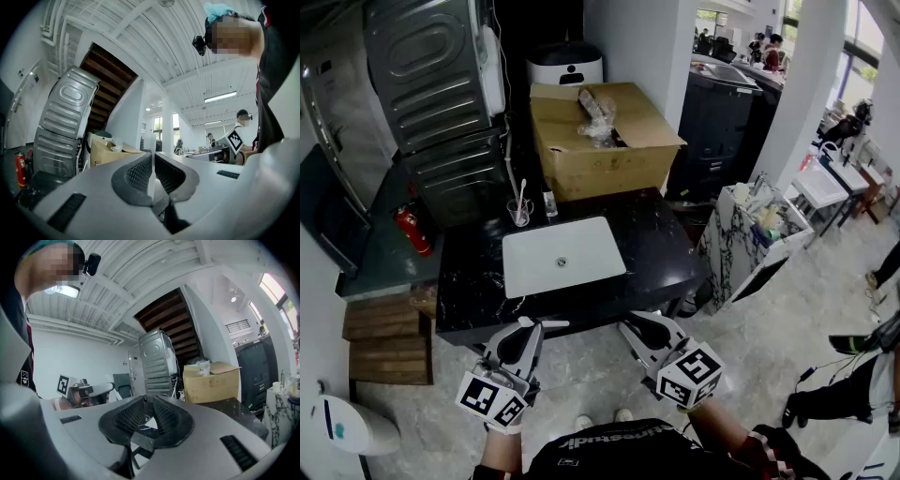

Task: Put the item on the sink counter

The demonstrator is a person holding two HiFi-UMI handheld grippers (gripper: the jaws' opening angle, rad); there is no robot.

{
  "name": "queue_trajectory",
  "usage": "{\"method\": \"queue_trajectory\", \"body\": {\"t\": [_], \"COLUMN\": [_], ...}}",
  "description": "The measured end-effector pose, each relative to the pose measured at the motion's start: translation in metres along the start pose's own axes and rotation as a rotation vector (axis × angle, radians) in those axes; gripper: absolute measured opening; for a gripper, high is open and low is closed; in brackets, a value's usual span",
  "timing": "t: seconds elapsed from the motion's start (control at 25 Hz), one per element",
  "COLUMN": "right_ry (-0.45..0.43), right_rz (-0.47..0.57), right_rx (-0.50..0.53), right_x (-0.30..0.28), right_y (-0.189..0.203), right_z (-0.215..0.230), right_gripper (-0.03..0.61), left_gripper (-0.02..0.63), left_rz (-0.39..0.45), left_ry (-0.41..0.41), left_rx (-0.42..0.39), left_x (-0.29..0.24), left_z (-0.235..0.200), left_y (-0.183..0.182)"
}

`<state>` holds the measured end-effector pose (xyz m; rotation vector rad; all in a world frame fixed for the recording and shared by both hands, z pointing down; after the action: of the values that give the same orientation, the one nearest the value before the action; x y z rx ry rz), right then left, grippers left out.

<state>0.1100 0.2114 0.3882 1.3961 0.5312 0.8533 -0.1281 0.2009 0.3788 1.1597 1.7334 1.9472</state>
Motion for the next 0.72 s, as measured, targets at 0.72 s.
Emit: {"method": "queue_trajectory", "body": {"t": [0.72], "right_ry": [0.031], "right_rz": [0.000], "right_rx": [0.008], "right_x": [0.010], "right_y": [0.000], "right_z": [0.014], "right_gripper": [0.074], "left_gripper": [0.028], "left_rz": [0.000], "left_ry": [-0.008], "left_rx": [0.006], "left_x": [-0.004], "left_z": [0.005], "left_y": [0.002]}}
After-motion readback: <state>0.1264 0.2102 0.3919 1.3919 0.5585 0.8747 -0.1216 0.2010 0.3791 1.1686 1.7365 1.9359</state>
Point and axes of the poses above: the fingertips, and each gripper's own axes: x backward along the fingers, z to its right, y out of its underside, the point moved 6 cm from there along x, backward along the fingers, and after that the axes turned 13 degrees about z, right-handed, at the moved point
